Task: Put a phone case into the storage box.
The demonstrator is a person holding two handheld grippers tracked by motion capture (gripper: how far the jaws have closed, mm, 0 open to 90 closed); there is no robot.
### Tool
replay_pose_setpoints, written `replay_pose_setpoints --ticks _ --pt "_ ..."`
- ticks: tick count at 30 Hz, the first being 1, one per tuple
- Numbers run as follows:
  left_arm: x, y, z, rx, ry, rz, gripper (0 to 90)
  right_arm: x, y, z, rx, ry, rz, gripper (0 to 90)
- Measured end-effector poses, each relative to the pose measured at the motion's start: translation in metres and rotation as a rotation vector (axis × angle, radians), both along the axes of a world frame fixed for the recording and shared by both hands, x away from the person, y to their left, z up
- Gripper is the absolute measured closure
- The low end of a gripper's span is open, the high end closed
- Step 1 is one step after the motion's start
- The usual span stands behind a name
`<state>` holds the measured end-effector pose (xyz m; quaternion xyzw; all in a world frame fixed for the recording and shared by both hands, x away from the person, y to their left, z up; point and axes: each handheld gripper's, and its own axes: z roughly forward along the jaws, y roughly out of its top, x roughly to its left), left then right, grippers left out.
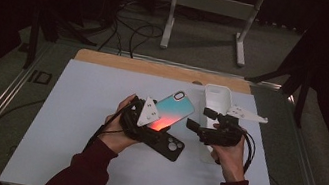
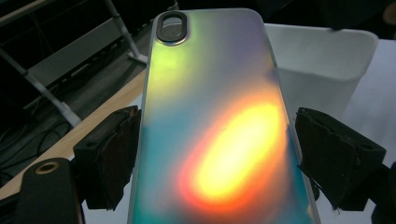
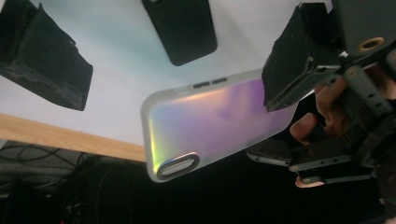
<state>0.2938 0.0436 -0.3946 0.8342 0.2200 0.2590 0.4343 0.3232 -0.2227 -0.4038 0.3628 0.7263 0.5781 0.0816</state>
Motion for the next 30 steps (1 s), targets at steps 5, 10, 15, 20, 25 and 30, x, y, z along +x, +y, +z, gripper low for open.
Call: replay_pose_setpoints --ticks 5,10,15,20,25,30 --pt "-0.004 -0.006 0.000 -0.007 -0.013 -0.026 16.8 0.001 0.002 0.000 0.016 0.015 0.003 12.8" --pt "-0.007 -0.010 0.001 -0.035 -0.023 -0.050 16.8 0.004 0.002 -0.001 0.067 0.070 0.053 22.8" --pt "-0.010 -0.017 -0.002 -0.040 -0.023 -0.081 16.7 0.004 0.006 -0.002 0.084 0.101 0.084 42.6" --pt "-0.009 -0.020 -0.009 -0.026 -0.012 -0.087 16.8 0.001 0.005 0.002 0.109 0.095 0.099 62.3" --pt "-0.011 -0.025 -0.013 -0.007 -0.032 -0.051 21.3 -0.005 0.010 0.007 0.137 0.087 0.126 86.5" --pt "-0.007 -0.018 -0.013 -0.045 0.014 -0.061 13.3 -0.007 0.011 0.008 0.071 0.049 0.077 86.9"
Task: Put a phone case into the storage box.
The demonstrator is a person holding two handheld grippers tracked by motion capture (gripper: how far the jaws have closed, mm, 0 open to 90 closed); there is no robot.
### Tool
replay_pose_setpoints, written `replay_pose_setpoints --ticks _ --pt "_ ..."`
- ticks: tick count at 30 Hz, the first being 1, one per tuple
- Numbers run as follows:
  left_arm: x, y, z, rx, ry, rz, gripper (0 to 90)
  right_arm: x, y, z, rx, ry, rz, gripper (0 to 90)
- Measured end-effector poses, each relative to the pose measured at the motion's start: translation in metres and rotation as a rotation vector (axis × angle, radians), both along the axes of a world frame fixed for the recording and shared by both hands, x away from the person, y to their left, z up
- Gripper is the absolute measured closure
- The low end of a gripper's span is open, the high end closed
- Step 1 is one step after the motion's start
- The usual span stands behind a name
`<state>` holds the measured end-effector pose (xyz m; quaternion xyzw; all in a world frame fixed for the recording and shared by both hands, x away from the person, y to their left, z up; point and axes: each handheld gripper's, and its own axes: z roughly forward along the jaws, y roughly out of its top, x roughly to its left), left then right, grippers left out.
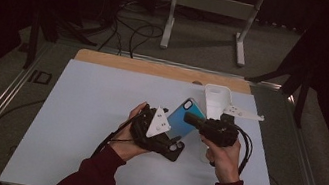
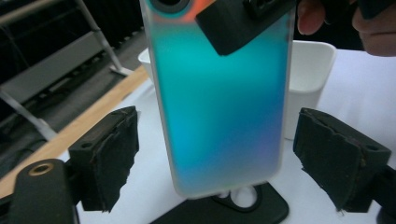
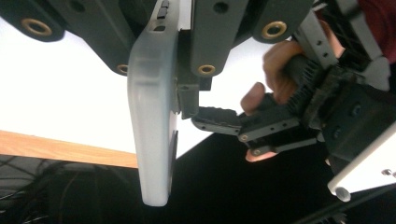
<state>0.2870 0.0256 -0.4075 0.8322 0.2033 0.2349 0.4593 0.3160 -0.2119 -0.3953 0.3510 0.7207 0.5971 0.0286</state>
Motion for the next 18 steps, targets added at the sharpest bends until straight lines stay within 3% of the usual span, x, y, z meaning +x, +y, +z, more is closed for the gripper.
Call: replay_pose_setpoints --ticks 8,18 --pt "0.006 0.008 0.001 -0.033 0.069 -0.017 7.4 0.000 -0.005 0.004 -0.006 -0.022 -0.007 86.9" --pt "0.012 0.018 0.000 -0.078 0.145 -0.043 6.7 -0.005 -0.012 0.010 0.008 -0.052 0.018 86.8"
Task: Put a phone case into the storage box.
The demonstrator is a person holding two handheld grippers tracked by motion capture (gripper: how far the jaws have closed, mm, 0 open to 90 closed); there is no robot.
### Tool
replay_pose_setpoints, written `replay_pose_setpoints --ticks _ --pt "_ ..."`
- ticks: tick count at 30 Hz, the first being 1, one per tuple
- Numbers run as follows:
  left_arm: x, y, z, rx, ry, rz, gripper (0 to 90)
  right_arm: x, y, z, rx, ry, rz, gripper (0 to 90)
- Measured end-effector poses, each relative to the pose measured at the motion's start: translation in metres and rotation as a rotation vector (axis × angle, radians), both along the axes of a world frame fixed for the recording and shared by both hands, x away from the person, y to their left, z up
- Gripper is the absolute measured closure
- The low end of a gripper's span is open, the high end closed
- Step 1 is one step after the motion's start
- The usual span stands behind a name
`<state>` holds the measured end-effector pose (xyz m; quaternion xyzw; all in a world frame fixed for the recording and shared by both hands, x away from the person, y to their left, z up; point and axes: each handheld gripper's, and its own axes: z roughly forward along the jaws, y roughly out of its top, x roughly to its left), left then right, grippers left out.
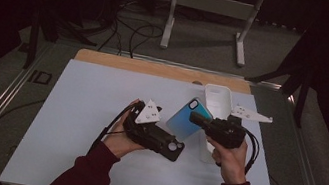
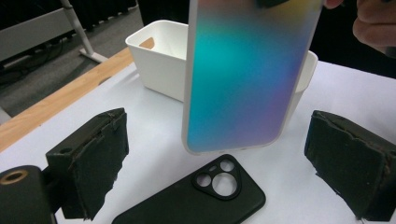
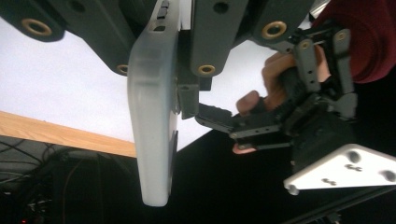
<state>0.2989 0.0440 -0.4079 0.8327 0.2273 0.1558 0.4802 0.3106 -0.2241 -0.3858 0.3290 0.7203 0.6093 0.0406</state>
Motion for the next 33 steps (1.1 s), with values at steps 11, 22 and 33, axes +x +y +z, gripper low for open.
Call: replay_pose_setpoints --ticks 11,22,33 --pt "0.002 0.004 -0.007 -0.029 0.063 -0.064 10.7 -0.006 0.007 0.007 -0.003 -0.048 0.099 86.7" --pt "0.001 0.000 -0.010 -0.056 0.111 -0.144 22.7 -0.007 0.016 0.009 -0.006 -0.058 0.215 86.7" --pt "-0.002 0.006 -0.010 -0.071 0.098 -0.198 51.2 -0.006 0.014 0.007 -0.028 -0.062 0.235 85.3"
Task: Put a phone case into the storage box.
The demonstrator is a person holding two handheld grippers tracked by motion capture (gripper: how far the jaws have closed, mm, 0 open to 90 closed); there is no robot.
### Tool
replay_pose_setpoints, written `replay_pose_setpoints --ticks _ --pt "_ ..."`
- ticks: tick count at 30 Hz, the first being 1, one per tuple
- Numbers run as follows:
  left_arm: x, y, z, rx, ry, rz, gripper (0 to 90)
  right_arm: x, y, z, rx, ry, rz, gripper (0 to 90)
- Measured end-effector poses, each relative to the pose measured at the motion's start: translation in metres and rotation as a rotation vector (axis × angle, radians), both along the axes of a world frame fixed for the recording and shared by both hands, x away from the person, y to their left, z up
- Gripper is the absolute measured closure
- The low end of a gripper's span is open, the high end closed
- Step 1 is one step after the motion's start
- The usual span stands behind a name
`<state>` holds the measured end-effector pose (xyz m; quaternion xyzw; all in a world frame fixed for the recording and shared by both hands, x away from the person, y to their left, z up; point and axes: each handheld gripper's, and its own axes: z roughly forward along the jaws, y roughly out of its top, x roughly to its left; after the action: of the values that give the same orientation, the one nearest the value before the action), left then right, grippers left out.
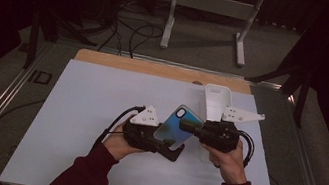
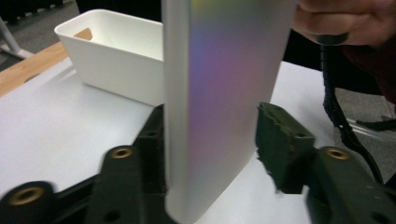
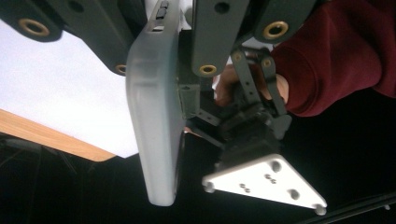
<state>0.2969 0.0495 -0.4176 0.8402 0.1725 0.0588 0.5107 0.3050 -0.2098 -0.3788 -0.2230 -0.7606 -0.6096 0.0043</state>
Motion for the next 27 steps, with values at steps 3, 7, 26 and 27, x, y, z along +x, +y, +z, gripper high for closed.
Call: replay_pose_setpoints --ticks 3,7,26,27 --pt "-0.0006 0.0009 0.0001 0.004 -0.010 0.003 63.4 0.0016 -0.0018 -0.0009 0.000 0.000 -0.007 77.7" --pt "-0.0026 -0.0023 -0.0022 0.021 -0.033 -0.017 76.4 0.0032 -0.0018 -0.0025 -0.026 0.007 -0.037 50.1" --pt "-0.0024 0.0019 -0.0004 0.040 -0.091 0.126 80.7 0.0000 -0.0008 -0.0041 -0.078 -0.002 -0.181 11.0" --pt "-0.0024 0.0021 -0.0010 0.037 -0.091 0.138 80.7 0.0000 -0.0013 -0.0043 -0.075 -0.003 -0.185 10.4"
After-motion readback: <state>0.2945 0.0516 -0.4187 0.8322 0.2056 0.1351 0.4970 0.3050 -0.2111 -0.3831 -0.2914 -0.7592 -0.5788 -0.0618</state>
